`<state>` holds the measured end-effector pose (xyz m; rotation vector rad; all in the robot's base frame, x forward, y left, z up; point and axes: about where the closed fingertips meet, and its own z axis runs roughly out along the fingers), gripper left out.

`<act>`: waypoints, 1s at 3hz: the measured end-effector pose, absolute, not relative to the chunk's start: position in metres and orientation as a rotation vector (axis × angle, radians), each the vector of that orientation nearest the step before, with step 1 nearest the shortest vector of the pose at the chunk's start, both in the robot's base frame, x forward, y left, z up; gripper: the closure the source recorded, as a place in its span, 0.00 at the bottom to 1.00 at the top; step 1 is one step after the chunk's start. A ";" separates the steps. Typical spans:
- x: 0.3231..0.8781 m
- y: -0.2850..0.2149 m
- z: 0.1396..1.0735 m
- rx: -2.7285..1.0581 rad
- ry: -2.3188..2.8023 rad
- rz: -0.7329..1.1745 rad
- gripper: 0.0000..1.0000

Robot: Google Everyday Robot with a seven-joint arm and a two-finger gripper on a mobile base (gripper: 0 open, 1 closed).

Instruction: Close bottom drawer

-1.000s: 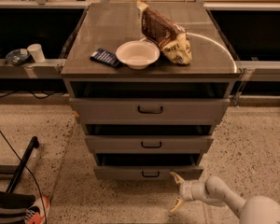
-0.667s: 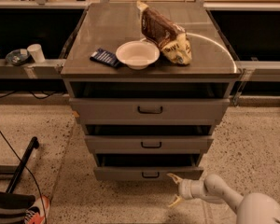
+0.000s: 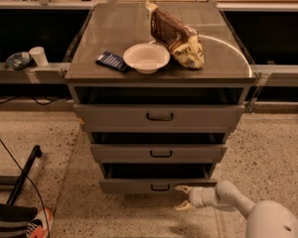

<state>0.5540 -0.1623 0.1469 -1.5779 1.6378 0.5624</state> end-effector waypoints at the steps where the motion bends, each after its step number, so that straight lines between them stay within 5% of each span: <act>1: 0.556 -0.163 0.147 -1.576 1.642 0.562 0.13; 2: 0.556 -0.163 0.147 -1.576 1.642 0.562 0.00; 3: 0.556 -0.163 0.147 -1.576 1.642 0.562 0.00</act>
Offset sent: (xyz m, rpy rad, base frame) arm 0.0025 -0.0004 0.0000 -0.0012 0.0022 -0.0031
